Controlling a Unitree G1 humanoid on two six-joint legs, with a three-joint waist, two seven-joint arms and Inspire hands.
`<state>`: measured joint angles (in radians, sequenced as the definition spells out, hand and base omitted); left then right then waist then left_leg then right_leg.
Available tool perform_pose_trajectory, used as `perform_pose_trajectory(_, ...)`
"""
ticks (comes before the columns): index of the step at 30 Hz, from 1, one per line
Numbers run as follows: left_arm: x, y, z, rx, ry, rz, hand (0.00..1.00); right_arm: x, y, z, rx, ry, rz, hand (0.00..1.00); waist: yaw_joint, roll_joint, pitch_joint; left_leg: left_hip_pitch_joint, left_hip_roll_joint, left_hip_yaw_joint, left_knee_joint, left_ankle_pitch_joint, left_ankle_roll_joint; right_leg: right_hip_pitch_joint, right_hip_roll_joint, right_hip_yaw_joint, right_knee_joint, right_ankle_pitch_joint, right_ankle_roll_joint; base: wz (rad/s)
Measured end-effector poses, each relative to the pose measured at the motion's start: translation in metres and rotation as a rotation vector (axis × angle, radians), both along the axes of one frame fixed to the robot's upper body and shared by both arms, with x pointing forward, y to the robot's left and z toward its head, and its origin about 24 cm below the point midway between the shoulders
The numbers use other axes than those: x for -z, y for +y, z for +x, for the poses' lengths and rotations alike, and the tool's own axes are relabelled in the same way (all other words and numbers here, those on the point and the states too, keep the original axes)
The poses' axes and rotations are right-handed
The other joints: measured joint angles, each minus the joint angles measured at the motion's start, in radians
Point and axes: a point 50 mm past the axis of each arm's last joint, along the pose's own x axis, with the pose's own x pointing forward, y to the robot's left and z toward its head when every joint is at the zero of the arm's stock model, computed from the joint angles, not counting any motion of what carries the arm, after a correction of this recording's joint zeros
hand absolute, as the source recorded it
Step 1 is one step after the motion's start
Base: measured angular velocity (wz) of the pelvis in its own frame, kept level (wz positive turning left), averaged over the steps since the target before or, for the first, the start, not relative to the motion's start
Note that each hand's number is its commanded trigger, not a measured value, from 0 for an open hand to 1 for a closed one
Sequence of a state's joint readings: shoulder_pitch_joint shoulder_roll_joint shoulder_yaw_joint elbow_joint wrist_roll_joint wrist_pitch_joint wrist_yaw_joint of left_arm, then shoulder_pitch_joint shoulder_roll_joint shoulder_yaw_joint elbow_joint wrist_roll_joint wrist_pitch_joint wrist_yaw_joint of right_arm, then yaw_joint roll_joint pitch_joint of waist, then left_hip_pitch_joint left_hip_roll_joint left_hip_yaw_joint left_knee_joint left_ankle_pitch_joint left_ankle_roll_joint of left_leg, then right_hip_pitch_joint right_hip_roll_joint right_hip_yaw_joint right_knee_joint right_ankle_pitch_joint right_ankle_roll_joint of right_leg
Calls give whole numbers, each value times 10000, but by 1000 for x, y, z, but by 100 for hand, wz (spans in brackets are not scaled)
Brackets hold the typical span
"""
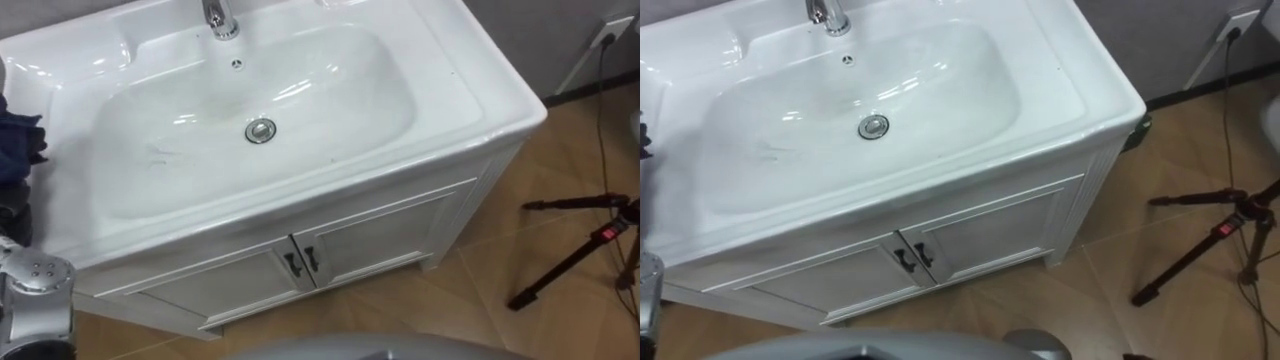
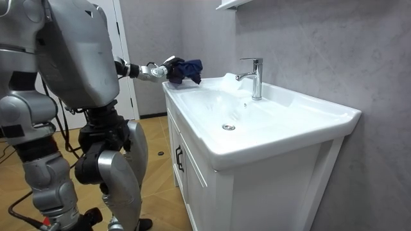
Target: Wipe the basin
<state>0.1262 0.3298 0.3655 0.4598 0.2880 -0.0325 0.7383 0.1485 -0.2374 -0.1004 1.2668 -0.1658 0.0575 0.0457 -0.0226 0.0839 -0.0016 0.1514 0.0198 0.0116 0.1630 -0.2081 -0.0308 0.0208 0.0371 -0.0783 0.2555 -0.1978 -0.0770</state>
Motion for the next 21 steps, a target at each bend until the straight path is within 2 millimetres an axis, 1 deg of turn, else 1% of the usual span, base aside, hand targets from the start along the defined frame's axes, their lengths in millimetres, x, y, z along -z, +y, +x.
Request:
perform_pose_trajectory(1,1,-1,1,71,32,-11,55,0,0,-1,8,32,2,0,6,-5,2,-1,-1,1,-7,0,0,-6,-1,9,-2,1,1,-5)
perform_pose_trajectory(2,1,-2,1,107,51,-18,14,0,0,-2,14,43,3,0,7,-5,3,-3,-2,1,-12,0,0,-12,-1,11,-3,2,1,-3)
perform_pose_trajectory(3,2,-3,2,166,89,-39,0,0,0,-3,22,65,3,0,4,-16,2,-7,-3,3,-16,0,0,-16,-1,17,-10,2,2,0)
perform_pose_trajectory(9,2,-3,2,226,140,-91,0,0,0,-5,73,120,7,0,9,-63,-17,-4,-2,28,-20,0,0,6,1,24,-53,13,4,0)
perform_pose_trajectory(14,3,-3,2,256,169,-120,0,0,0,-6,101,201,3,0,11,-55,-17,5,2,31,-29,0,0,83,1,-17,-178,57,13,1)
perform_pose_trajectory(17,3,-3,2,254,166,-124,0,0,0,-7,115,244,3,0,-1,-54,-4,17,0,38,-29,0,0,118,2,-23,-212,59,20,2)
perform_pose_trajectory(21,3,-3,2,252,164,-124,0,0,0,-7,117,229,-54,0,26,-69,-9,10,0,37,-28,0,0,119,1,-24,-218,60,22,0)
